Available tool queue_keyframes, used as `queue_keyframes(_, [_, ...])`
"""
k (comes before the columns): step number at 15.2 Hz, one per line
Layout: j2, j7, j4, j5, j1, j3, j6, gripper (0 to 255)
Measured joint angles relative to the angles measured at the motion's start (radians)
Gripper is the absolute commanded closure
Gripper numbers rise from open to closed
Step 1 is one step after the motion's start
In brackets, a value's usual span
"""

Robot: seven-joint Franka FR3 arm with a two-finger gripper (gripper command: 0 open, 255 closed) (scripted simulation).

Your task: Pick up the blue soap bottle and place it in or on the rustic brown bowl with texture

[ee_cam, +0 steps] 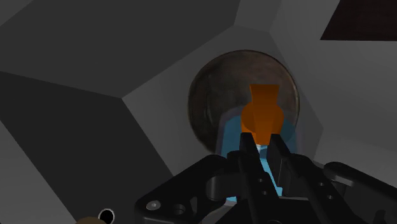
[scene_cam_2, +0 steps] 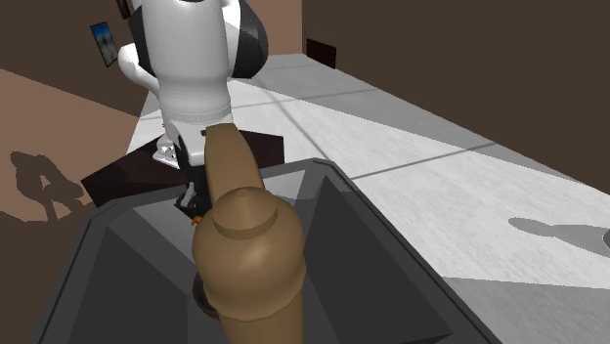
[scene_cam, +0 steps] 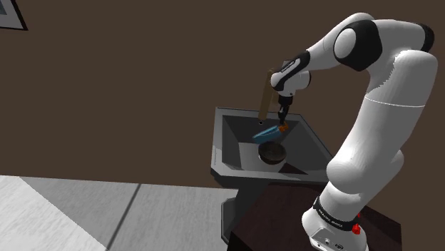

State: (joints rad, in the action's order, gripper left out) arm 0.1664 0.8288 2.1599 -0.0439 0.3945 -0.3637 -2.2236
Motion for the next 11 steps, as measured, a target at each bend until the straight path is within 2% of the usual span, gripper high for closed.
queue_keyframes(6, [0.002, 0.0, 0.004, 0.001, 0.0, 0.0, -0.006, 255])
queue_keyframes(7, [0.002, 0.0, 0.004, 0.001, 0.0, 0.0, -0.006, 0])
queue_keyframes(11, [0.002, 0.0, 0.004, 0.001, 0.0, 0.0, -0.007, 0])
